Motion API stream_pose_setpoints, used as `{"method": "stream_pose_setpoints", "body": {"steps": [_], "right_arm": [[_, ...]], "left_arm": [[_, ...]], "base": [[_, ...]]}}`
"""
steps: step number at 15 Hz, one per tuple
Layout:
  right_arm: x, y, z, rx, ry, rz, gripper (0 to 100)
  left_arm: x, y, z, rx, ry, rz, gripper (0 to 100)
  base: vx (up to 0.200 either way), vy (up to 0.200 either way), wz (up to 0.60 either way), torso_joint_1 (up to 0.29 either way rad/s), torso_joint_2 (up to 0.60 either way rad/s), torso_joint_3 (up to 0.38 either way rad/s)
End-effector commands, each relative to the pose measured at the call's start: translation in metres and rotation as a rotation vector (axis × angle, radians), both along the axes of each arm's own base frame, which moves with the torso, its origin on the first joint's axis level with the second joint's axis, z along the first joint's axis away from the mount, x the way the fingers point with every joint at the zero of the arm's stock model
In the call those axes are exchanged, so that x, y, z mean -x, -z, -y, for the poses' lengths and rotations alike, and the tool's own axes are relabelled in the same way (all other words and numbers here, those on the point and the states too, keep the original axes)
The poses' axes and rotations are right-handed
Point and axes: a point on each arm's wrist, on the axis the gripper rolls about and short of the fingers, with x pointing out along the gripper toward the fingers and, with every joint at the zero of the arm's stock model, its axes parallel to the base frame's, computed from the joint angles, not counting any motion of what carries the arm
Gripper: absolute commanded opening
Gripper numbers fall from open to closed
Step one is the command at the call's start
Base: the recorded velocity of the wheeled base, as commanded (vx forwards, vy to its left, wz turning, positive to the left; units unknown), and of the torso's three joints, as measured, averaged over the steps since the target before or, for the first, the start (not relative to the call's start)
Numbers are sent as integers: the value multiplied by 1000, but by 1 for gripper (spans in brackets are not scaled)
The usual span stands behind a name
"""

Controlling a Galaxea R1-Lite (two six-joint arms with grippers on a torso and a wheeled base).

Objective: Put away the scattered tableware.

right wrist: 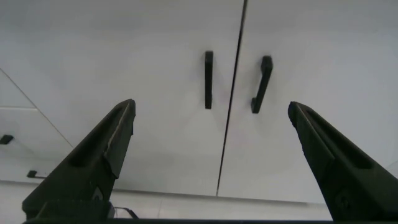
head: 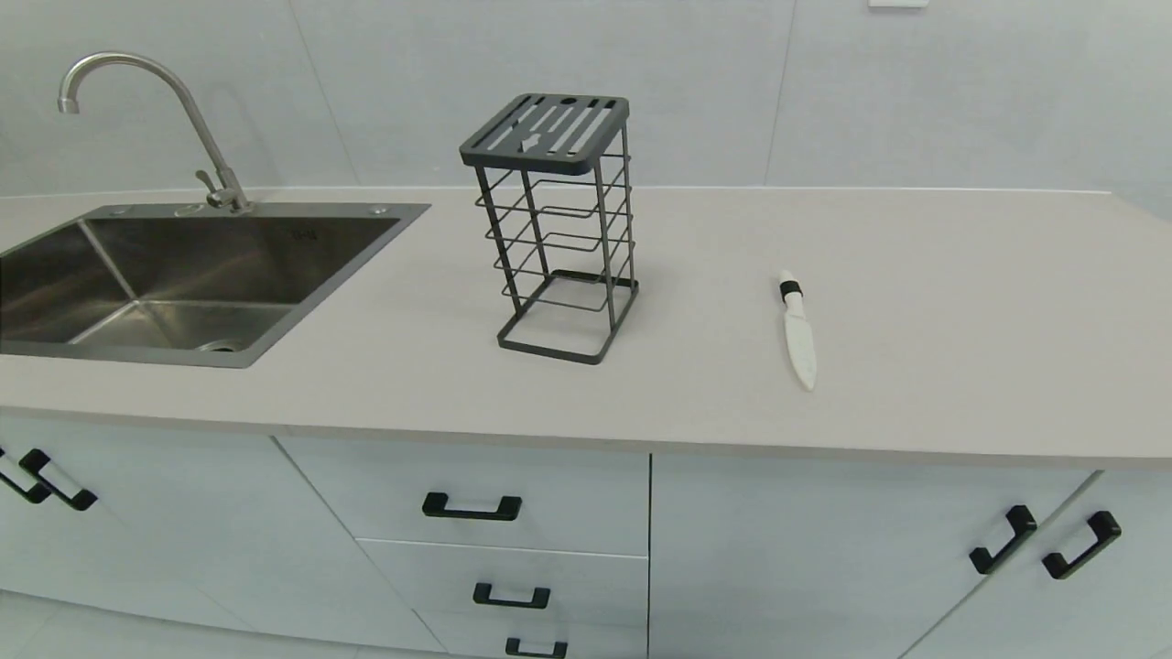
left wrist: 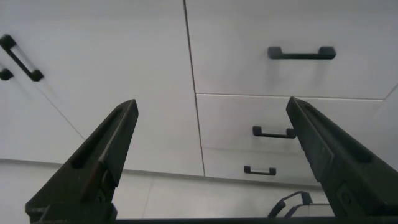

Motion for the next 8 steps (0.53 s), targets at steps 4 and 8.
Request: {"method": "stream_pose_setpoints", "body": {"steps": [4, 8], "right_arm": [[0, 0, 0, 0, -1, -1, 100], [0, 0, 0, -1, -1, -1, 100]], "left_arm": [[0, 1, 0, -2, 5, -4, 100], [0, 1, 0, -7, 3, -4, 100]], "base": [[0, 0, 0, 366, -481, -237], [0, 0, 0, 278, -511, -240]]}}
